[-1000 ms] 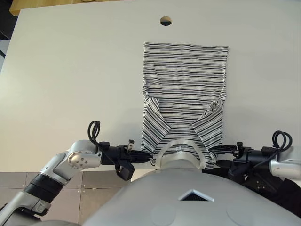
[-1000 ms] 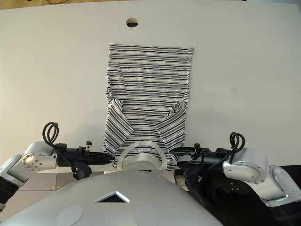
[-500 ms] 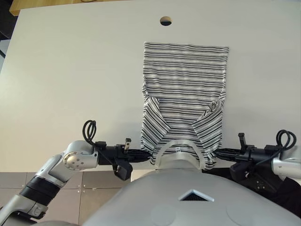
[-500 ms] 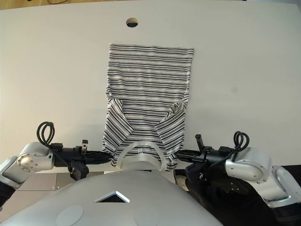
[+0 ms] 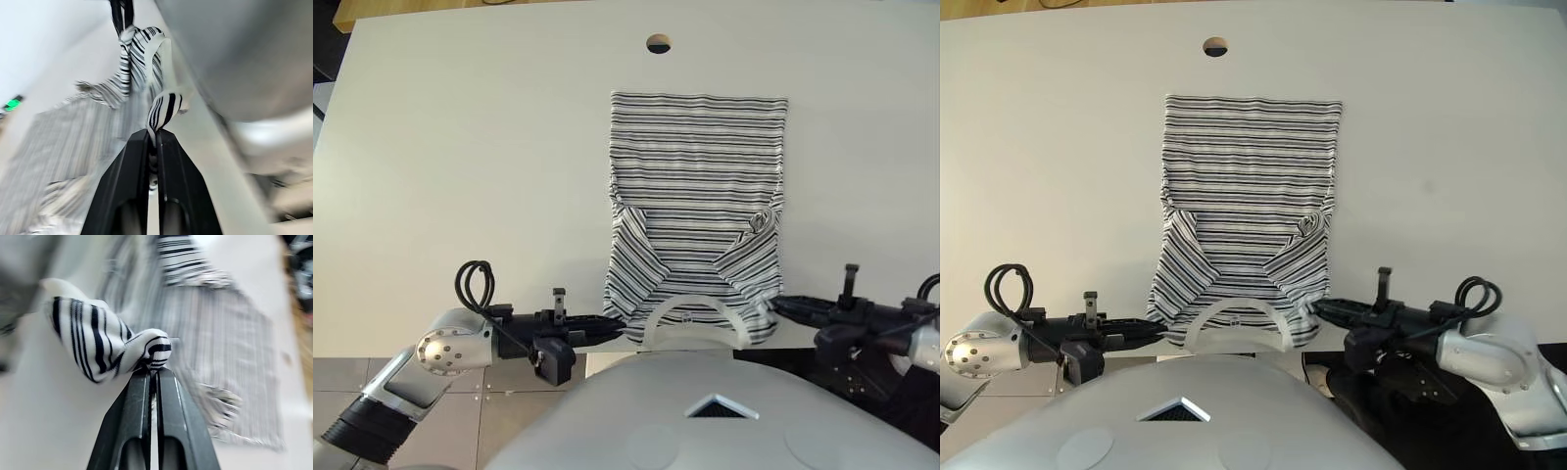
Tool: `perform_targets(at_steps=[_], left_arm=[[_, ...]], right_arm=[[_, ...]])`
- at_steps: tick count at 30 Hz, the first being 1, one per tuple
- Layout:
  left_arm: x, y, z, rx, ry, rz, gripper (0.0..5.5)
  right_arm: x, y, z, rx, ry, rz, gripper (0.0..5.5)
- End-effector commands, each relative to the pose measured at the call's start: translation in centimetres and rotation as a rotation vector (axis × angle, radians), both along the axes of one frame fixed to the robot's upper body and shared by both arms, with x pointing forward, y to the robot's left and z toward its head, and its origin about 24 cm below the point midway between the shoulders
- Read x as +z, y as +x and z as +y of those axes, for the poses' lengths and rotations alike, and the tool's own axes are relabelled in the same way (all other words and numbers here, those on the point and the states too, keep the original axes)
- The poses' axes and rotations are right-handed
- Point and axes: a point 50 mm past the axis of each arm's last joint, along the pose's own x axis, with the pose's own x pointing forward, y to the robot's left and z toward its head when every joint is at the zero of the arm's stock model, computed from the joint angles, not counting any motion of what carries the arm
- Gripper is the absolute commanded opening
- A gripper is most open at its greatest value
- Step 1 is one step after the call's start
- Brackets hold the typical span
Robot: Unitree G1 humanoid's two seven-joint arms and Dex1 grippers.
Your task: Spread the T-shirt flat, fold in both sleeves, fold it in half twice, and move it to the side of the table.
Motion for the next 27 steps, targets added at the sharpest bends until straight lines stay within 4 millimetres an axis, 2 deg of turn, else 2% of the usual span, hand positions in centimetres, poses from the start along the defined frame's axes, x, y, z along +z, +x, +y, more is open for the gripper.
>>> perform_targets(at_steps=[1, 5, 7, 13, 18, 25, 26, 27], left_arm=[[-0.6, 6.8, -0.7, 0.239, -0.016, -0.191, 0.1], [-2.1, 13.4, -1.9, 0.414, -0.007, -0.313, 0.1], [-2.4, 16.0, -2.6, 0.462, -0.002, -0.351, 0.1], [-2.9, 21.6, -4.4, 0.561, 0.065, -0.433, 0.1], [-2.6, 24.2, -5.0, 0.639, 0.132, -0.477, 0.1], [-2.7, 25.7, -5.1, 0.708, 0.266, -0.509, 0.1], [-3.0, 25.6, -5.1, 0.708, 0.292, -0.5, 0.41], [-3.3, 25.5, -5.1, 0.707, 0.312, -0.49, 0.58]], right_arm=[[-0.5, 5.1, -0.7, -0.25, 0.142, -0.117, 0.1], [-1.8, 10.0, 0.3, -0.426, 0.224, -0.257, 0.1], [-2.1, 12.2, 1.1, -0.49, 0.255, -0.318, 0.1], [-2.7, 17.4, 2.4, -0.634, 0.257, -0.436, 0.1], [-3.7, 20.2, 3.0, -0.704, 0.219, -0.471, 0.1], [-5.1, 22.4, 3.5, -0.746, 0.14, -0.462, 0.1], [-5.3, 22.6, 3.5, -0.752, 0.128, -0.46, 0.1], [-5.5, 22.8, 3.6, -0.755, 0.119, -0.458, 0.32]])
